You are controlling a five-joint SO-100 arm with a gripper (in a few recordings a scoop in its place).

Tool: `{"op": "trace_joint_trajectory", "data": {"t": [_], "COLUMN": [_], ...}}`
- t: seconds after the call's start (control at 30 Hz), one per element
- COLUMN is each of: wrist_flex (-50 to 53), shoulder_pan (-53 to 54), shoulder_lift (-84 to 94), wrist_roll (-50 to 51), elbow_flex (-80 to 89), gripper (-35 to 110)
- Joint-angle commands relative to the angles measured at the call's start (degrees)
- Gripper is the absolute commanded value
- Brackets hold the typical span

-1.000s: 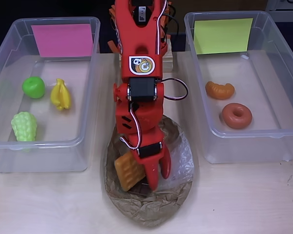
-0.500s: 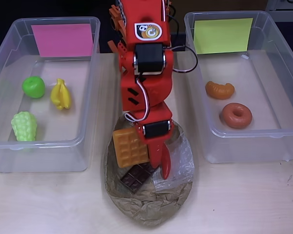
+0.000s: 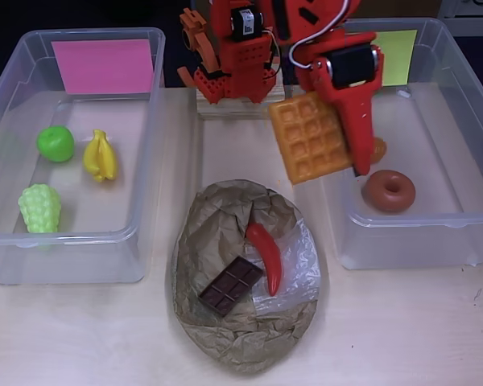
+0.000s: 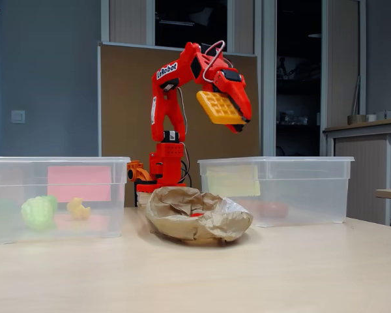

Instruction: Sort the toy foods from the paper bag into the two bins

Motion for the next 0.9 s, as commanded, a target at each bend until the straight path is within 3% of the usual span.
{"op": "trace_joint_trajectory", "data": {"t": [0.0,0.27,0.5,0.73,0.87], "wrist_flex": [-3.4,-17.1,-16.3,-17.6,-16.7], "shoulder_pan": [-9.8,-24.3,-30.3,-31.6,-28.6], "shoulder_lift": [6.3,4.1,-2.0,-4.4,-4.5], "wrist_roll": [14.7,39.7,56.3,57.5,49.4], "elbow_flex": [6.0,16.7,15.3,14.2,10.9], "gripper": [14,17,18,21,21]}}
